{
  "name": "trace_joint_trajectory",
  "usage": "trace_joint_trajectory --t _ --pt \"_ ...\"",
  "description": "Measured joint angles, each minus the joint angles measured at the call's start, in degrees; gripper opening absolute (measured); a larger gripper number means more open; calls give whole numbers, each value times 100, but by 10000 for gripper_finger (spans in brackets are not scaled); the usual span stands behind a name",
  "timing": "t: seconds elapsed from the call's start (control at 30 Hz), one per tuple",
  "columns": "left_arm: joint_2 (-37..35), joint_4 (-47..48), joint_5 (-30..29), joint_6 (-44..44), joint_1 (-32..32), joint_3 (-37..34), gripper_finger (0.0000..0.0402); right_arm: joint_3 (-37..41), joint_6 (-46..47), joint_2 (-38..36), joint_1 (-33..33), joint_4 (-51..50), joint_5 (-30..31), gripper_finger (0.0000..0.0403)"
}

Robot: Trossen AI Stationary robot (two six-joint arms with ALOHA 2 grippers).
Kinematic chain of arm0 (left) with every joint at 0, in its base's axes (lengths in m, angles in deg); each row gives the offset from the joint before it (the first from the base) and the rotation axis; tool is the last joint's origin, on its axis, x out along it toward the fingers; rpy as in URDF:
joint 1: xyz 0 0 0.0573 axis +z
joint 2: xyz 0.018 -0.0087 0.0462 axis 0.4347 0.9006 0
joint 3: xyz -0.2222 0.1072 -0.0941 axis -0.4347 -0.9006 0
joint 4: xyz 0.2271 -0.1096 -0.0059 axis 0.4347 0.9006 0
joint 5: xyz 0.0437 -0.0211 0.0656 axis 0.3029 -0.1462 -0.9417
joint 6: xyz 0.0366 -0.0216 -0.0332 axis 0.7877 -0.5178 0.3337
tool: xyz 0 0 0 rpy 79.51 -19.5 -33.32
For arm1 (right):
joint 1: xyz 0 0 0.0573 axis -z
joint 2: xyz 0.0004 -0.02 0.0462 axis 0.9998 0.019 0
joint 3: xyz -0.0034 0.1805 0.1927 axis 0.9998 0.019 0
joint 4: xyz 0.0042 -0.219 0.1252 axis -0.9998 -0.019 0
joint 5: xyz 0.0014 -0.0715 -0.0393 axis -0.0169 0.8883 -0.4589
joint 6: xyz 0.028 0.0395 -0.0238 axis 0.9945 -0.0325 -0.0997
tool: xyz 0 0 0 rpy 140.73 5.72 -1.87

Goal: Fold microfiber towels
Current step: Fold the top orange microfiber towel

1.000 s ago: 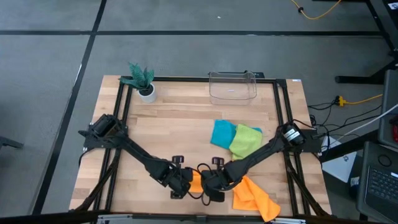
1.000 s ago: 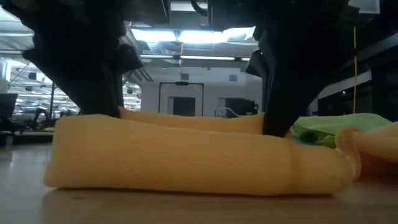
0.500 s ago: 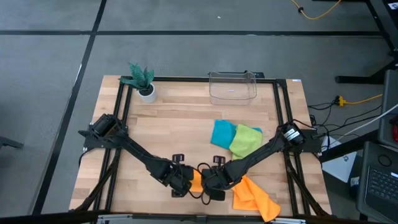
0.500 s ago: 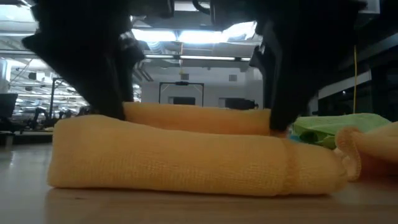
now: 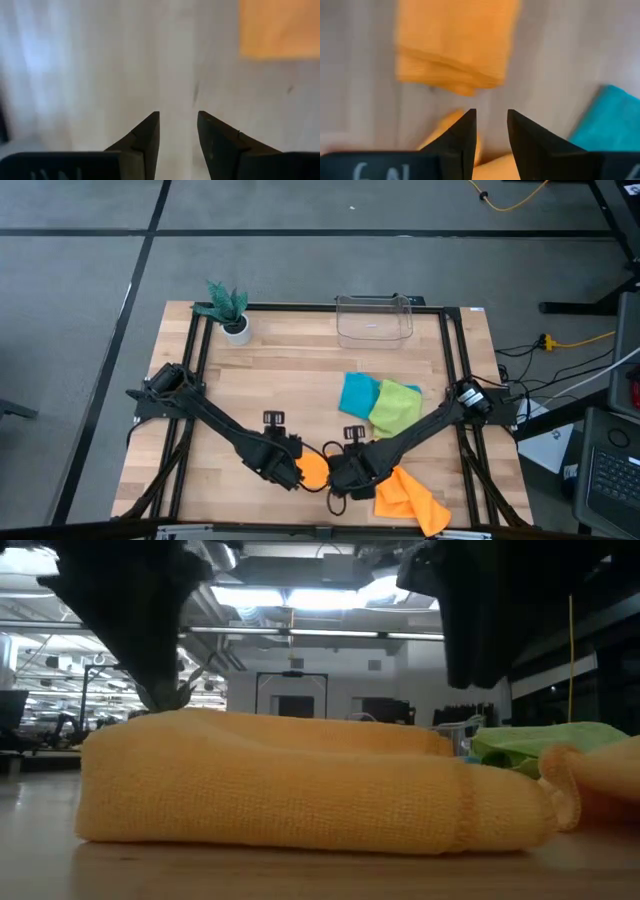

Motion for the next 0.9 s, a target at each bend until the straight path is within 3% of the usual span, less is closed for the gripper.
trace_joint_trajectory --t 0.13,0.2,0.37,0.43,0.67,0.77,0.9 --pt "-3 1171 -30 -490 0 266 118 0 7 0 -6 754 -32 111" --pt "-87 1677 -147 -786 -39 292 116 98 -47 1 -5 1649 175 111" --pt "-681 1723 -297 -1000 -145 124 116 797 -479 96 5 3909 202 111" --pt "-999 1692 -639 -1125 -205 59 114 1141 -575 101 33 4656 280 111" --pt "-2312 522 -1777 -1498 -267 -659 112 2727 -719 98 117 7751 1205 111" --pt "-2765 -251 -2166 -1487 -216 -1230 112 3417 -442 188 169 8940 1244 111" --pt "-3108 -1145 -2494 -1487 -93 -1995 112 3915 -299 427 213 9771 1247 111"
